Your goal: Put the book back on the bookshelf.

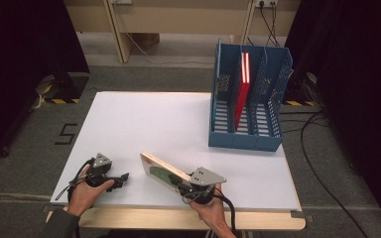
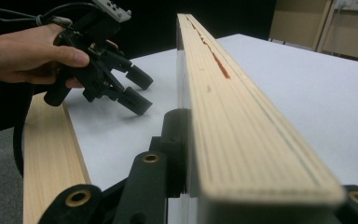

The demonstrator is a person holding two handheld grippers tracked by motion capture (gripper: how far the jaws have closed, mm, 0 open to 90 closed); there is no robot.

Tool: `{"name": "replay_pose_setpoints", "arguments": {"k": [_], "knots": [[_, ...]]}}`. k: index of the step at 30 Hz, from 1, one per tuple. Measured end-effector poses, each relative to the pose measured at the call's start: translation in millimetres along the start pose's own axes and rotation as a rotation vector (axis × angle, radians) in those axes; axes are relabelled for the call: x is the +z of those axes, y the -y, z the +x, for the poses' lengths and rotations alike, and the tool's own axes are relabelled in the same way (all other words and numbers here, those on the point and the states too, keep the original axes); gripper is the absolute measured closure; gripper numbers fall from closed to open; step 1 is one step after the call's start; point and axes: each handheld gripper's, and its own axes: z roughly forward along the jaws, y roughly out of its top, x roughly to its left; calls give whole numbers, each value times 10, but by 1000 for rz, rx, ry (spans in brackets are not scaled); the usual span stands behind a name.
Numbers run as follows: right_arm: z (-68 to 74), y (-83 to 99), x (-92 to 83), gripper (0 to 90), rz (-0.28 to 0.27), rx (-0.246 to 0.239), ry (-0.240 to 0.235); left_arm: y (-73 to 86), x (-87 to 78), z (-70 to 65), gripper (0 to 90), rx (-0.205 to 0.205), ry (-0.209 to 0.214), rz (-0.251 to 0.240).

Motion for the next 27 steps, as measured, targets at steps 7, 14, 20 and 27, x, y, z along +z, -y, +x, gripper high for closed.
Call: {"name": "replay_pose_setpoints", "arguments": {"k": [7,14,20,27], "knots": [[-29,51,17,726,-24,12,5,0,-1,0,179,1,-1,1],[-16,70,97,731,-18,19,-9,0,0,-1,179,-1,0,0],[-8,67,97,761,-27,37,-18,0,-1,-1,180,1,0,1],[-4,-26,50,764,-49,33,-25,0,-1,0,180,0,0,1]]}}
